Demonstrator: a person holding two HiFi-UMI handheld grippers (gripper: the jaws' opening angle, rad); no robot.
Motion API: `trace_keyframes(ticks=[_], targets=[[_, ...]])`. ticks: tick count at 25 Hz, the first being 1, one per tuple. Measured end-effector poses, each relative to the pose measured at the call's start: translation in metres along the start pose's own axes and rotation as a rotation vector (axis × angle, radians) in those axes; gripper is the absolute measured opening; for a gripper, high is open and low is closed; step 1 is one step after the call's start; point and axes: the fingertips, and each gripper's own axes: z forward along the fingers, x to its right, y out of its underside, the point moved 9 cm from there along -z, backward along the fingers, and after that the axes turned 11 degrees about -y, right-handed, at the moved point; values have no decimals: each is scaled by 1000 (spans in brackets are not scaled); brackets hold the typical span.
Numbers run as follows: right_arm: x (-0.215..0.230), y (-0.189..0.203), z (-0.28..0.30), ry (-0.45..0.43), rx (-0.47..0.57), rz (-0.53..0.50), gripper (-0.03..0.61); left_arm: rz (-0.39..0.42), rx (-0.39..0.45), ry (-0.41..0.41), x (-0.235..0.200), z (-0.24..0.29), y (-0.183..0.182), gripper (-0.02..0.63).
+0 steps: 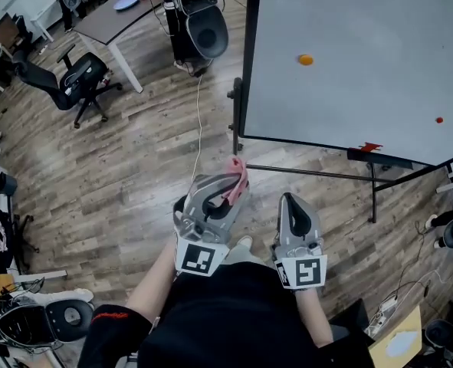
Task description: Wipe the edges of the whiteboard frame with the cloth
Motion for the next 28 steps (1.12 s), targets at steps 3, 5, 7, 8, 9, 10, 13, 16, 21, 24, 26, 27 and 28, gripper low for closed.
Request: trace_keyframes(ticks=[3, 5, 7, 8, 9, 10, 13, 16, 21, 24, 26, 27, 28], targets=[[16, 1, 9, -31, 6, -17, 2, 46, 4, -13, 2, 15, 3, 41], [23, 1, 15, -40, 12, -21, 2, 73, 0, -9, 1, 23, 5, 41], [27, -3, 20, -45, 20, -24, 2, 105, 1, 7, -3, 32, 3, 42], [28, -4, 24, -47, 24, -30, 2, 124, 4, 16, -6, 36, 3, 41], [29, -5, 29, -46, 27, -39, 2, 144, 9, 25, -10, 40, 3, 41], [31, -7, 34, -43, 27, -49, 2, 167, 15, 35, -15, 44, 3, 41], [35, -12, 47, -15, 22, -71, 2, 232, 27, 62, -26, 56, 3, 41], [38, -22, 58, 9, 27, -85, 2, 254, 32, 98, -39, 72, 2, 41], [43, -35, 82, 40, 24, -120, 2, 296, 63, 157, -63, 97, -1, 43], [44, -40, 97, 57, 37, -141, 2, 328, 89, 187, -75, 107, 1, 41], [41, -43, 107, 64, 43, -158, 2, 365, 113, 207, -83, 111, 1, 41], [39, -44, 111, 68, 45, -169, 2, 388, 127, 218, -87, 111, 0, 41], [36, -46, 115, 71, 48, -179, 2, 411, 140, 229, -90, 112, -2, 43]])
